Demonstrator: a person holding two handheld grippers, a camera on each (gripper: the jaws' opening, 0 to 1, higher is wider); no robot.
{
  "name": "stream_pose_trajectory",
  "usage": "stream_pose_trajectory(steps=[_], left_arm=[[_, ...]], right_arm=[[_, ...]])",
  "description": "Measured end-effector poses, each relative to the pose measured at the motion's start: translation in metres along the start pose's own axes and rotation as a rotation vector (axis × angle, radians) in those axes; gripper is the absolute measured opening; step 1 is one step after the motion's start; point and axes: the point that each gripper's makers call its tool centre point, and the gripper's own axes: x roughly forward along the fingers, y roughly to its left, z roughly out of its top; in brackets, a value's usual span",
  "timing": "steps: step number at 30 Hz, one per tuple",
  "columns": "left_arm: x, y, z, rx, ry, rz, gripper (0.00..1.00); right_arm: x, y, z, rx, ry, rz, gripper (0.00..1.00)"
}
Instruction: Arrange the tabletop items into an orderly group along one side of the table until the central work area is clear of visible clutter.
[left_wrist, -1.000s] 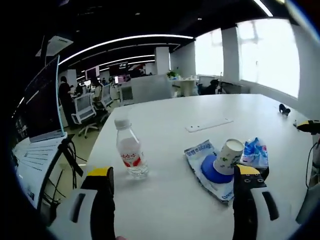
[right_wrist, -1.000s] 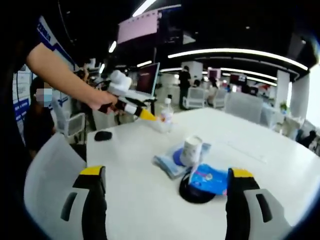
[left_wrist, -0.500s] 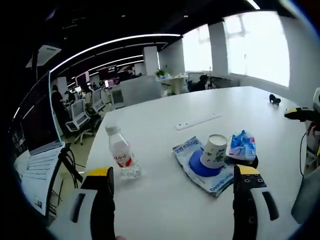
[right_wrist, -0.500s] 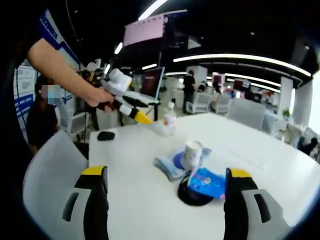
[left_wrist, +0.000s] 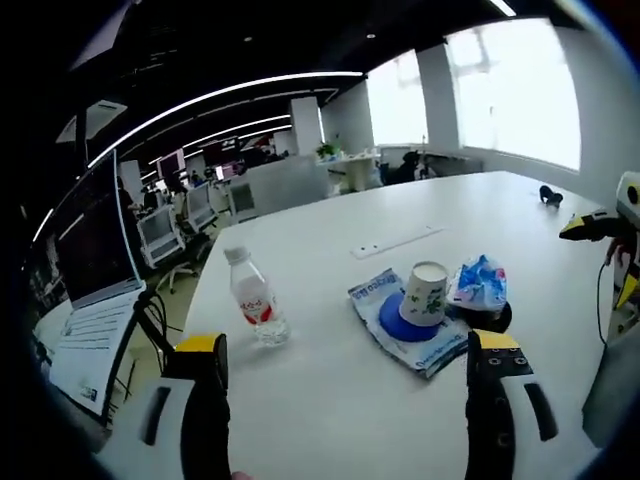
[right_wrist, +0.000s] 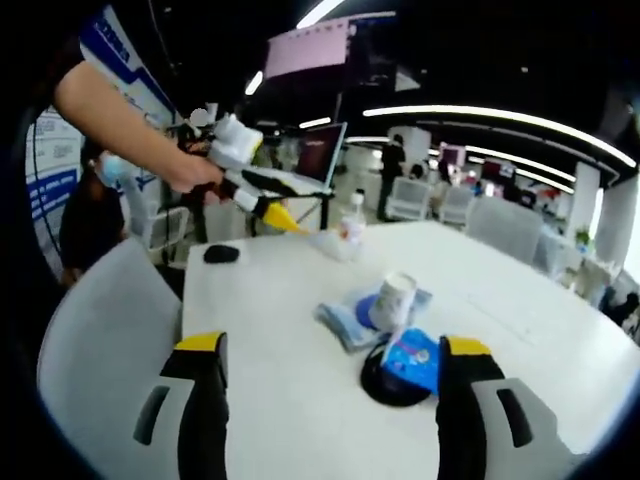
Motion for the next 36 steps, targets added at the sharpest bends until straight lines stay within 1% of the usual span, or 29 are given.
stream_pose_trajectory(steps=[2, 6, 8, 9, 12, 17, 20, 25, 28, 31, 36], left_arm=[[-0.002, 0.001, -0.004, -0.001, 0.004, 0.003, 0.99], [-0.007, -0.002, -0.008, -0.011, -0.001, -0.007, 0.99], [-0.006, -0.004, -0.008, 0.005, 0.001, -0.023, 0.99], [-0.005, -0.003, -0.009, 0.015, 0.011, -0.027, 0.99], [-0.005, -0.003, -0.005, 0.017, 0.0, -0.035, 0.99], [-0.004, -0.003, -0.001, 0.031, -0.013, -0.049, 0.99], [-0.004, -0.005, -0.003, 0.036, -0.011, -0.063, 0.99], [-0.004, -0.011, -0.008, 0.08, 0.009, -0.108, 0.99], [-0.004, -0.012, -0.009, 0.083, 0.008, -0.12, 0.99], [-0.006, -0.015, -0.014, 0.08, 0.012, -0.128, 0.99], [-0.009, -0.018, -0.024, 0.079, 0.022, -0.128, 0.99]], right_arm=[[0.0, 0.001, 0.0, -0.008, 0.005, 0.005, 0.82], [0.004, 0.002, 0.001, -0.032, 0.02, 0.012, 0.8], [0.006, 0.0, 0.003, -0.044, 0.019, 0.01, 0.79], [0.007, -0.003, 0.005, -0.038, 0.02, 0.005, 0.79], [0.007, -0.008, 0.009, -0.022, 0.014, -0.007, 0.76], [0.01, -0.013, 0.014, -0.04, 0.018, -0.014, 0.75], [0.014, -0.018, 0.012, -0.059, 0.036, -0.012, 0.73], [0.02, -0.025, 0.012, -0.073, 0.052, -0.015, 0.71], [0.024, -0.028, 0.011, -0.082, 0.069, -0.012, 0.69], [0.03, -0.027, 0.007, -0.1, 0.1, 0.008, 0.67], [0.037, -0.026, 0.001, -0.147, 0.139, 0.027, 0.58]])
